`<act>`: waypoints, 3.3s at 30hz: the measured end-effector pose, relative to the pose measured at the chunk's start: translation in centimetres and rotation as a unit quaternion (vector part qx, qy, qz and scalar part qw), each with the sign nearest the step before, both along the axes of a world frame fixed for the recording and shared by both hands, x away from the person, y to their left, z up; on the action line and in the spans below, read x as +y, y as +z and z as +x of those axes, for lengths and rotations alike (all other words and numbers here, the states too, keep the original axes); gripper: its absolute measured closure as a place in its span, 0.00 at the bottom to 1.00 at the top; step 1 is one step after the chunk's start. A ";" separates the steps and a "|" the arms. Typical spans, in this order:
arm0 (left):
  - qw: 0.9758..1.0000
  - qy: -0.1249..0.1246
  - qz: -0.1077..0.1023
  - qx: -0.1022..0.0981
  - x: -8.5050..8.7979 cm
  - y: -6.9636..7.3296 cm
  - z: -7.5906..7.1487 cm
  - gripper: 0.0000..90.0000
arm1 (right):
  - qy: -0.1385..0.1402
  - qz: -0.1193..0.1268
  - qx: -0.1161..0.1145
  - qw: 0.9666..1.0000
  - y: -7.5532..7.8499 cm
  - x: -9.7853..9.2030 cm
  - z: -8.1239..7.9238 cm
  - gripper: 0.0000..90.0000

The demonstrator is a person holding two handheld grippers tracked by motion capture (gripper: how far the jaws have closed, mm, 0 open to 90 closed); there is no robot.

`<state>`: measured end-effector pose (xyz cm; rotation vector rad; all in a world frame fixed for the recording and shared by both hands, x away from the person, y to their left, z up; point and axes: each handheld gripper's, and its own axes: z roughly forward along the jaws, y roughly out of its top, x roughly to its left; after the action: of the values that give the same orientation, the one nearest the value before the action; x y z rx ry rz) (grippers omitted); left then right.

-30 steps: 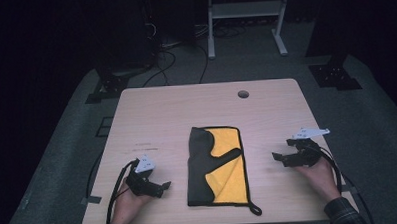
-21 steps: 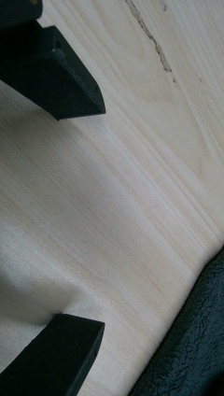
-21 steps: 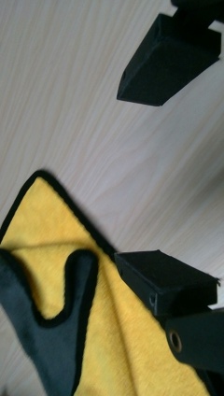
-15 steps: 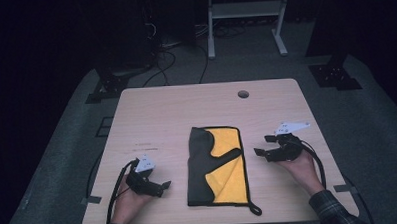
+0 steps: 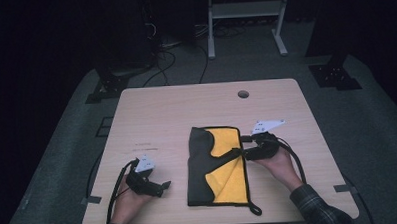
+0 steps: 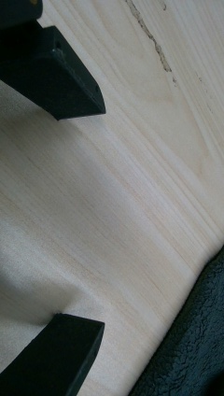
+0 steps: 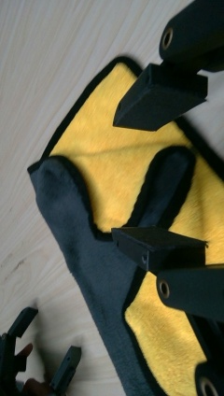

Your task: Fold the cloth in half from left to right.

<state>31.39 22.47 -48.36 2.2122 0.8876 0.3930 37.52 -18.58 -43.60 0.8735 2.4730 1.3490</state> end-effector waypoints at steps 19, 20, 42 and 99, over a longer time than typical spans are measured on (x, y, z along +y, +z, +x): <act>1.000 0.000 0.000 0.000 0.0 0.0 0.0 0.00 | 0.059 -0.028 0.023 0.998 -2.5 7.4 1.2 0.56; 1.000 0.000 0.000 0.000 0.0 0.0 0.0 0.00 | 0.060 -0.033 0.024 0.997 -2.7 7.6 1.3 0.57; 1.000 -0.001 0.001 -0.001 0.0 0.0 0.0 0.00 | 0.003 -0.045 -0.020 0.999 -0.8 5.4 2.7 0.95; 1.000 -0.001 0.000 0.000 0.0 0.0 0.0 0.00 | -0.059 -0.011 0.011 0.998 -0.7 -0.1 6.1 0.70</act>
<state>31.38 22.48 -48.37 2.2128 0.8855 0.3935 43.59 -18.68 -44.28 1.0167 2.4071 1.2772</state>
